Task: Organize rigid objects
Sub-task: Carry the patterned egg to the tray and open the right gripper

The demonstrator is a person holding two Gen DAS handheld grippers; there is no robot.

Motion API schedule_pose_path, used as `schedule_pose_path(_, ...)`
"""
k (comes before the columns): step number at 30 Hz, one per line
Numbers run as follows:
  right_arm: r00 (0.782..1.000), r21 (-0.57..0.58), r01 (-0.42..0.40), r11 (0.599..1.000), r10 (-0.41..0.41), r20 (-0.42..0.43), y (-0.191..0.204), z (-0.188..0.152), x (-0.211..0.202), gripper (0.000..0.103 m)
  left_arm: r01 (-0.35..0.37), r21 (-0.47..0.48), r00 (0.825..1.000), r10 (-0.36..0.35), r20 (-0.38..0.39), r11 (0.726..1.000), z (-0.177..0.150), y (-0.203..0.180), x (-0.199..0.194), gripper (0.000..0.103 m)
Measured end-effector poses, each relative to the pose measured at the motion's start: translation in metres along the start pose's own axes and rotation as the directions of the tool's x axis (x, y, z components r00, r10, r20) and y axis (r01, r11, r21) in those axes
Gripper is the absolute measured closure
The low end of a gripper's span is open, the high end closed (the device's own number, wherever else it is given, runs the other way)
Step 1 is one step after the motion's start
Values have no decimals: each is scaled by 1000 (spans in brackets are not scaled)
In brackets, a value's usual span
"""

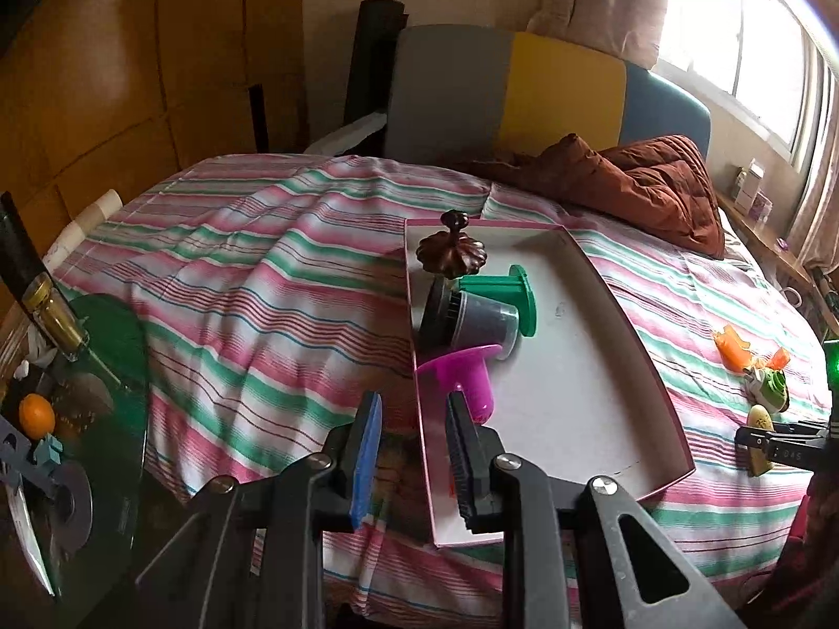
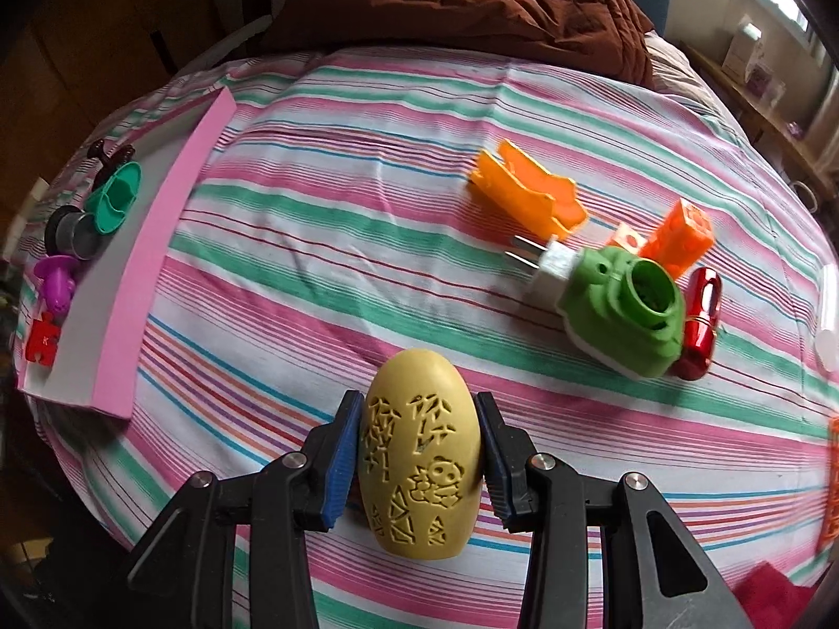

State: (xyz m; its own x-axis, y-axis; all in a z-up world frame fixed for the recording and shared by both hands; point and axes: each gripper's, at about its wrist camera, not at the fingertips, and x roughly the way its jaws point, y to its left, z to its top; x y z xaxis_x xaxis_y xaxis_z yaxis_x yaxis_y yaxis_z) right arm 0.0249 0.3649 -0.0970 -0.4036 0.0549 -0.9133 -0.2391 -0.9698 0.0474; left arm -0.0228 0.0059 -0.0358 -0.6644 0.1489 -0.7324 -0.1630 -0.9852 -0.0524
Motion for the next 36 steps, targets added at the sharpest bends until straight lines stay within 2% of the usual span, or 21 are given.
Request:
schedule_pose_path(9,996,71,-43,997,37,82,11,11,-15,62,-14,-29,1000,14,8,999,1,13,0,79)
schedule_pose_path(14,990,45,-85,995,79,116,32,22,-26,80,-6,-19,1000,6,-1,1000,0,11,3,79)
schedule_pose_path(15,990,30,-85,996,81,119,39,24,-28,89,-4,-14,1000,4,-1,1000,-1,9,3,79)
schedule_pose_path(16,990,11,-65,998,63,125,44,26,-28,91,-2,-11,1000,2,-3,1000,-1,8,3,79)
schedule_pose_path(18,994,10,-36,999,35,106,46,28,-19,91,6,-11,1000,-6,-7,1000,-2,7,3,79)
schedule_pose_path(20,994,57,-73,996,68,84,37,26,-12,92,12,-8,1000,-12,-7,1000,-3,7,2,79)
schedule_pose_path(23,991,111,-102,989,92,93,23,22,-16,91,12,-17,1000,-12,-12,1000,-5,8,3,79)
schedule_pose_path(24,990,129,-117,985,105,94,19,22,-17,88,18,-25,1000,-18,-19,1000,-6,8,5,79)
schedule_pose_path(26,986,186,-147,972,130,100,8,21,-21,64,24,-26,999,-25,-28,999,-6,6,7,79)
schedule_pose_path(27,985,214,-158,964,139,99,4,20,-22,47,28,-23,999,-29,-29,999,-6,5,7,79)
schedule_pose_path(28,983,242,-175,954,154,104,0,18,-23,40,31,-19,999,-31,-25,999,-6,4,7,79)
schedule_pose_path(31,975,268,-218,938,199,96,3,10,-25,39,33,-9,999,-33,-16,999,-5,1,5,79)
schedule_pose_path(36,979,244,-198,949,202,12,36,-6,-6,38,27,-2,999,-27,-33,1000,-8,-1,9,79)
